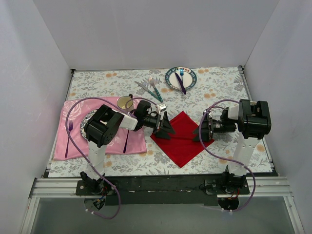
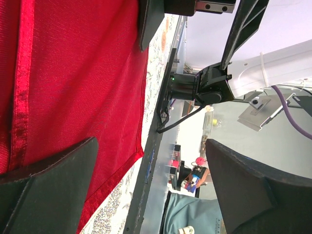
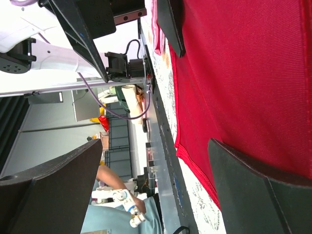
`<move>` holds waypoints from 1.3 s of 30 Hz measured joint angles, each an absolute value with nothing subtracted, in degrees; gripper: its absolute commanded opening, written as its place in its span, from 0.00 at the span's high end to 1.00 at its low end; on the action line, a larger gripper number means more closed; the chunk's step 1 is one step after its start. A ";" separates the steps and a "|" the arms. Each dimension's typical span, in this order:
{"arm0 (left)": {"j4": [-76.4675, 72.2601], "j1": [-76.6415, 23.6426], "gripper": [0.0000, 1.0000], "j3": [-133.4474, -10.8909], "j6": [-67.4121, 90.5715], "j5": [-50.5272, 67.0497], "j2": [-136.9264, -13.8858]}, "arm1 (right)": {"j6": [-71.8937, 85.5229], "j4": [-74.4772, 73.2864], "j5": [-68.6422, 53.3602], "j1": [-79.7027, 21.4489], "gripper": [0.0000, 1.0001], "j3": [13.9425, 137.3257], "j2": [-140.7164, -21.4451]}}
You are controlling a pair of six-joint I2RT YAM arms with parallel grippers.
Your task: Fold the napkin into a case and place the utensils inside
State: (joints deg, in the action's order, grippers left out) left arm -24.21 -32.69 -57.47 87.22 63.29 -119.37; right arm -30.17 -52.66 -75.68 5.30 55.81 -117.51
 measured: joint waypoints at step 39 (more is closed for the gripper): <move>-30.63 -34.04 0.06 -55.81 93.23 59.64 -118.93 | -16.88 -36.62 -55.44 0.86 0.99 55.88 -112.97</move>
